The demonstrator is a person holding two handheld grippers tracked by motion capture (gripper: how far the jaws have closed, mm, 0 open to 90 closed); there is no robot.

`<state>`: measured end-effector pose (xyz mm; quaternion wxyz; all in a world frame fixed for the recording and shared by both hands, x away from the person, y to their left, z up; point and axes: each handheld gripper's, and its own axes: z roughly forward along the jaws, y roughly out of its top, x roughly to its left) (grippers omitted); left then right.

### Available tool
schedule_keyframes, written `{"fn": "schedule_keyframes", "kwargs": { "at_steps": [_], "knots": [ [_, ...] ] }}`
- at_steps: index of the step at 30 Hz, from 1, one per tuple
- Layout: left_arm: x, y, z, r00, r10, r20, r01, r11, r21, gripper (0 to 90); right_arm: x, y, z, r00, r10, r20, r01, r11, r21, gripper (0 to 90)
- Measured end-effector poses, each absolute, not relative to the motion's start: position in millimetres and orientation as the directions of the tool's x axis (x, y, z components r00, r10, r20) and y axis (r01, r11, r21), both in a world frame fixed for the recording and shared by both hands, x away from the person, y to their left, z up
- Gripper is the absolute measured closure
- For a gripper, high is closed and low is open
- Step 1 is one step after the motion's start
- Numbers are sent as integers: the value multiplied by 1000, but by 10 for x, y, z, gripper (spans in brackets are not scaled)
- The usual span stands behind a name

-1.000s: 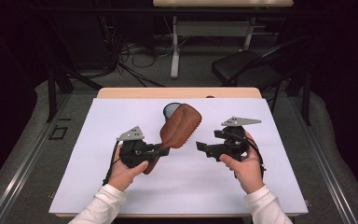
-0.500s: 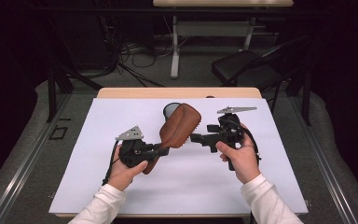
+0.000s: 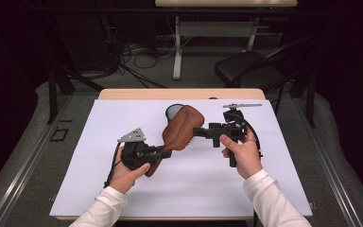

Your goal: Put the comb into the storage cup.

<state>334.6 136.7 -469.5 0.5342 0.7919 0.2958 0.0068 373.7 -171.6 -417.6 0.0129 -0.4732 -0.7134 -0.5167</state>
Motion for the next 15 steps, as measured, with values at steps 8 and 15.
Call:
{"fn": "schedule_keyframes", "kwargs": {
  "at_steps": [8,15],
  "knots": [
    [3334,1347,-4696,827,468,-310,462,-254,850,736,3813,-1702,-4199,-558,606,567,706,-12,708,135],
    [3311,1314,-4682,838,453,-304,452,-263,853,737,3872,-1651,-4209,-557,592,583,715,-17,699,141]
  ]
}}
